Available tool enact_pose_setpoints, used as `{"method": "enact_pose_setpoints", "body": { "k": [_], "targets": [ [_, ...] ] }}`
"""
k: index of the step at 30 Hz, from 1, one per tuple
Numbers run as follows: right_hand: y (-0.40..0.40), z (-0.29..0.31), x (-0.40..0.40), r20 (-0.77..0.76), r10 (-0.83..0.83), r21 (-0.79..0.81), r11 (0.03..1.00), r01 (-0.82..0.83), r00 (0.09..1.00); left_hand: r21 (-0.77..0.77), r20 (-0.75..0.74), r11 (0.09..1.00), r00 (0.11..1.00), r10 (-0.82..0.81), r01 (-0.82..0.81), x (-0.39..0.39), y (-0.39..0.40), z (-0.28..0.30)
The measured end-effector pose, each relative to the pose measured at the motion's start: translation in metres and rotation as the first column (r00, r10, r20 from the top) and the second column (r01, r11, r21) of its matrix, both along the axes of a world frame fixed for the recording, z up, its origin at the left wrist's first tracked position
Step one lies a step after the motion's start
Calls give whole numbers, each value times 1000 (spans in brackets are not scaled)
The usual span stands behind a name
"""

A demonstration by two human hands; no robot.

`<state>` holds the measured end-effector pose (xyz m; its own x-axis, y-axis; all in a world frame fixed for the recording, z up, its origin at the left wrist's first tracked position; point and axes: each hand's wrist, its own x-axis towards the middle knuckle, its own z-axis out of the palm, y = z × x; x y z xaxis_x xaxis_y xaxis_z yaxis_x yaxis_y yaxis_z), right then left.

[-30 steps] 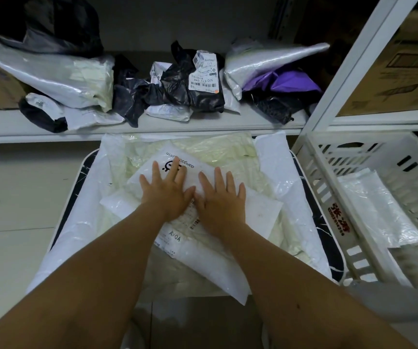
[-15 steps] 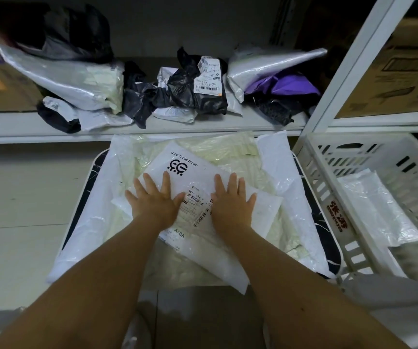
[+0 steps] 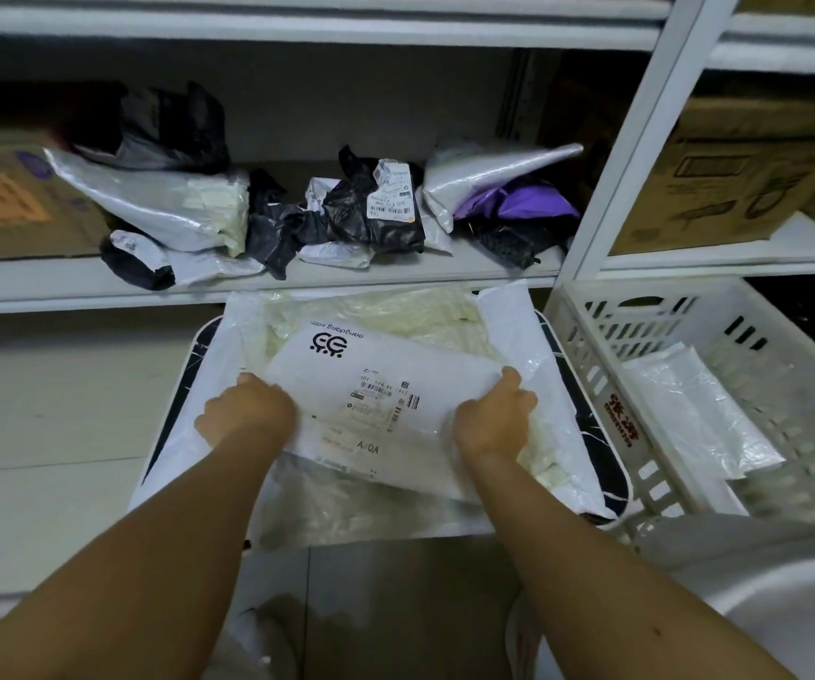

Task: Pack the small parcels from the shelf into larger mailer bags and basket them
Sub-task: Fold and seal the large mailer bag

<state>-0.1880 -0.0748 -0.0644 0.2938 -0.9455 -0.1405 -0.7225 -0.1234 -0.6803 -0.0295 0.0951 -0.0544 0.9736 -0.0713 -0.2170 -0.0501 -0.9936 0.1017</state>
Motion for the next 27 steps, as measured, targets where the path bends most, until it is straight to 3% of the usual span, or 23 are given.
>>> {"method": "enact_pose_setpoints", "body": {
  "k": [1, 3, 6, 9, 12, 15, 19, 23, 27],
  "targets": [
    [-5, 5, 3, 61, 65, -47, 997, -62, 996, 3, -30, 1000, 999, 21, -21, 0, 4, 1],
    [-19, 13, 10, 36, 244, -87, 967, -240, 969, 48, -102, 999, 995, 19, -14, -2, 14, -1],
    [-40, 16, 13, -192, 496, 16, 864, -503, 847, 76, -207, 994, 977, -58, 75, -10, 24, -5],
    [-49, 15, 8, -431, 575, 96, 795, -598, 696, 56, -232, 997, 972, -33, 47, -18, 24, -6],
    [-47, 7, -1, -508, 542, 148, 820, -552, 669, 102, -83, 994, 996, 33, -24, -18, 20, 0],
    [-52, -2, -12, -545, 318, 24, 931, -365, 776, 130, 18, 988, 996, 82, -83, -8, 25, 1],
    [-72, -9, -25, -547, 59, -16, 997, -81, 835, 87, -97, 963, 960, 264, -256, 19, 31, -9],
    [-87, -16, -27, -400, -12, 86, 995, 50, 917, -48, -183, 930, 918, 351, -365, 42, 37, -31],
    [-87, -16, -26, -323, -39, 99, 992, 74, 946, -55, -115, 926, 923, 367, -375, 42, 41, -34]
  ]
}}
